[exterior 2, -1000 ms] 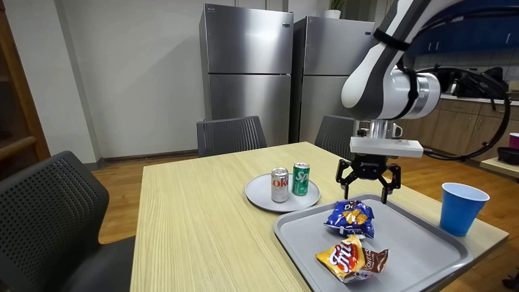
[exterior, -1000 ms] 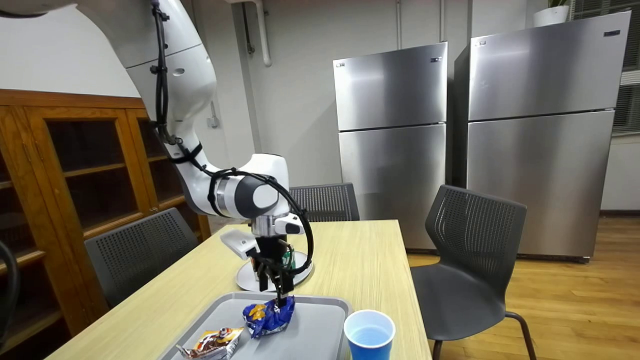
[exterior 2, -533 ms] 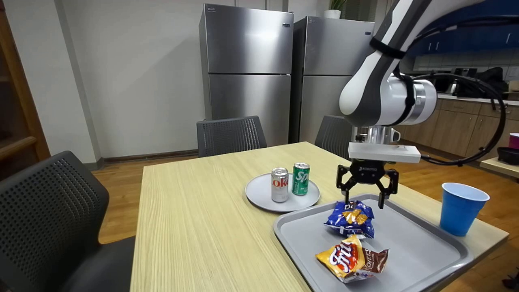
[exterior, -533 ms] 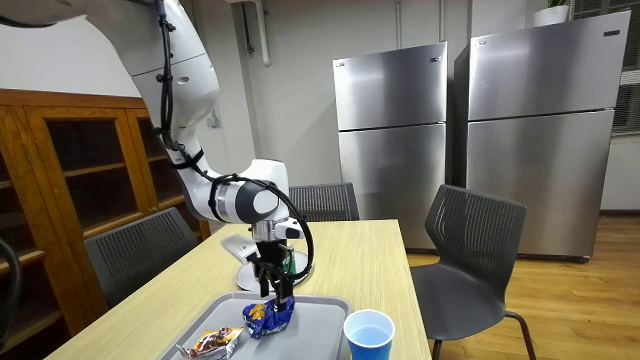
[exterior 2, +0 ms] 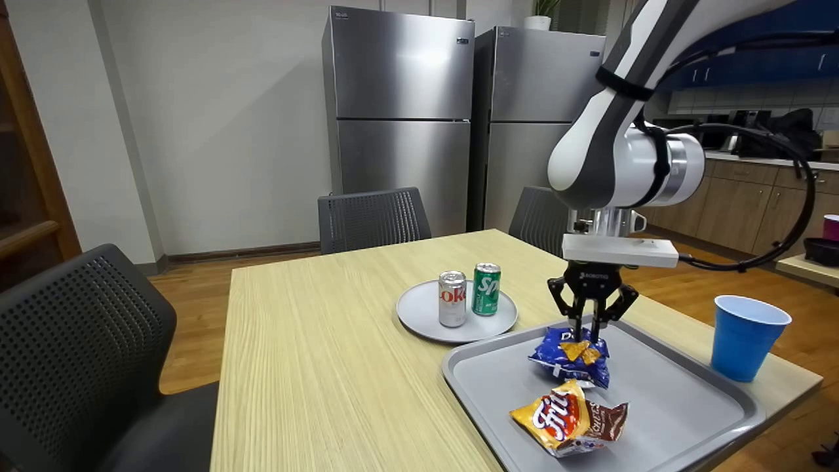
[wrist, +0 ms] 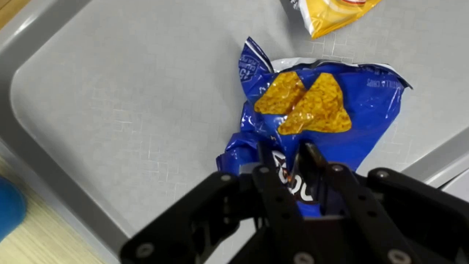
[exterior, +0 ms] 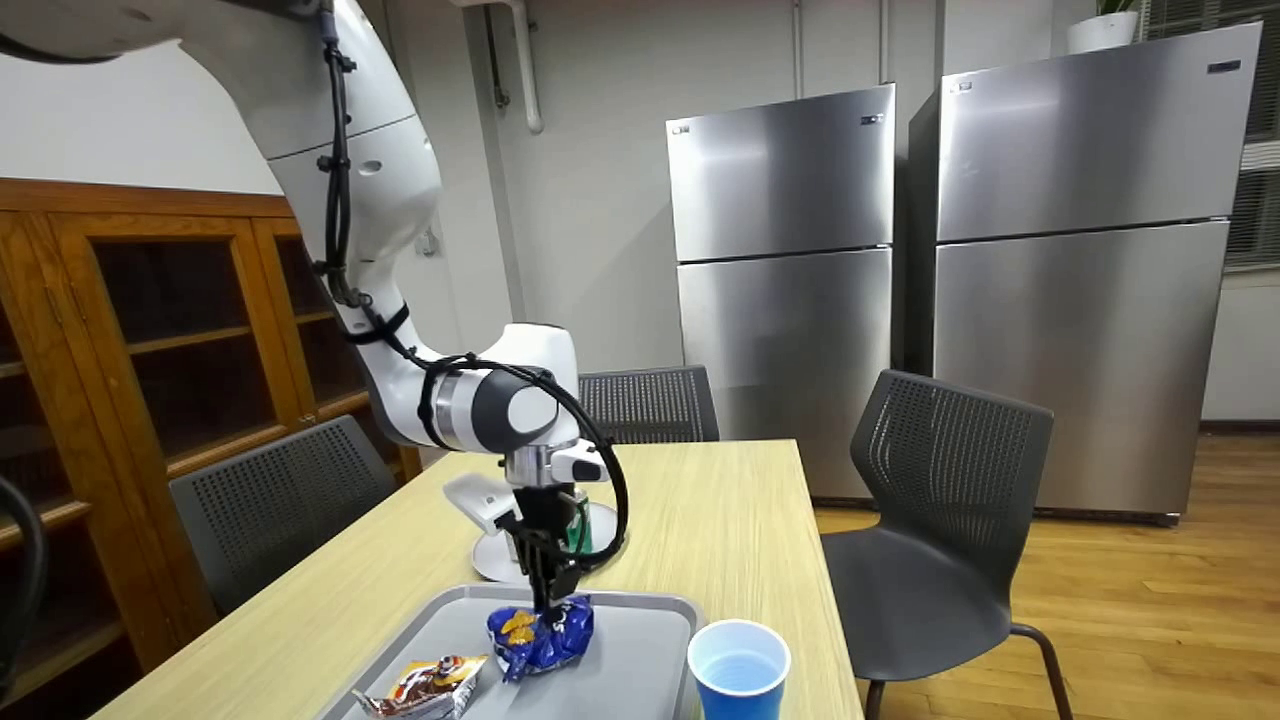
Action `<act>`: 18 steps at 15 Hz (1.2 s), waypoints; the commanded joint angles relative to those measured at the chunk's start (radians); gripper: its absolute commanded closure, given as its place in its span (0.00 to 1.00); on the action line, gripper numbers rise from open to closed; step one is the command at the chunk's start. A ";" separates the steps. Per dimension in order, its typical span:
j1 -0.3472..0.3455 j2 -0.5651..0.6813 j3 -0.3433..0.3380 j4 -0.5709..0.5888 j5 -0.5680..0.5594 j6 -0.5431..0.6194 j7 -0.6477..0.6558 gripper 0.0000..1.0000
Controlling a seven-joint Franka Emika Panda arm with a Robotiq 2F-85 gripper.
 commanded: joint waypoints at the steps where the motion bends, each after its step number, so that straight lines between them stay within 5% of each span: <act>1: 0.010 0.007 0.001 0.009 0.005 0.015 0.028 1.00; 18: -0.028 -0.096 -0.082 0.022 0.001 -0.015 0.082 1.00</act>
